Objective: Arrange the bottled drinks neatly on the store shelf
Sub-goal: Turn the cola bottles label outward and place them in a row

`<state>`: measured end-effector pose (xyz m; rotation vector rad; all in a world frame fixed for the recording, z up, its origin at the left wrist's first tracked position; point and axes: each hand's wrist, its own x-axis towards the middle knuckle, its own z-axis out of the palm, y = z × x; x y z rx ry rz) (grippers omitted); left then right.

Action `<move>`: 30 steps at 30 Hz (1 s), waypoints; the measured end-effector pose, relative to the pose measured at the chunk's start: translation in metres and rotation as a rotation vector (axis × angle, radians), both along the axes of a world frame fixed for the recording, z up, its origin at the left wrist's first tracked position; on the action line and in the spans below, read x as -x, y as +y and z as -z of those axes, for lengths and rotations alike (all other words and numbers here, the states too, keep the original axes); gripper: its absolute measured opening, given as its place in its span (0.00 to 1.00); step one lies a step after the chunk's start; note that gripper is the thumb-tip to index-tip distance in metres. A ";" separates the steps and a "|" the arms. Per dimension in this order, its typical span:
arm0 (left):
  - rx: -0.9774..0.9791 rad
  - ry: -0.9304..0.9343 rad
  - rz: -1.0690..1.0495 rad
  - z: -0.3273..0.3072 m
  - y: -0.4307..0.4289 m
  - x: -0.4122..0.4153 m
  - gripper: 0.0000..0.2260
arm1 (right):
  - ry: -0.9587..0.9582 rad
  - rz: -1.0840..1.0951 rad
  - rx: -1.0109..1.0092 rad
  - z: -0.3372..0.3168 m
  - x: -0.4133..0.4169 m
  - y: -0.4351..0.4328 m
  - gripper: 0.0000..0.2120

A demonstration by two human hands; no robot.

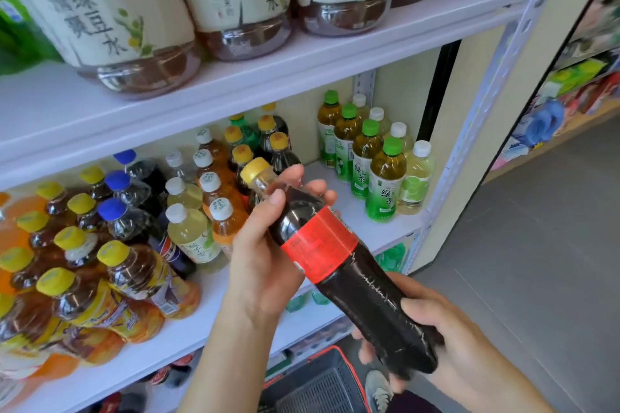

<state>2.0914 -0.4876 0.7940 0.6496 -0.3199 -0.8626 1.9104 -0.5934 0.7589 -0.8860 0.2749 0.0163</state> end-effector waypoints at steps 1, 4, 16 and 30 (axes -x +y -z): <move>0.030 0.014 0.010 0.000 -0.006 0.000 0.27 | -0.018 -0.070 -0.049 0.000 -0.001 -0.006 0.32; 0.056 0.026 -0.018 0.000 -0.026 0.001 0.20 | -0.033 -0.163 -0.087 0.004 -0.005 -0.024 0.30; -0.256 -0.028 -0.305 -0.007 -0.081 -0.014 0.16 | 0.070 0.215 0.080 0.011 -0.018 -0.085 0.25; -0.294 -0.249 -0.327 0.003 -0.092 -0.019 0.21 | 0.128 0.063 -0.044 0.020 -0.039 -0.117 0.21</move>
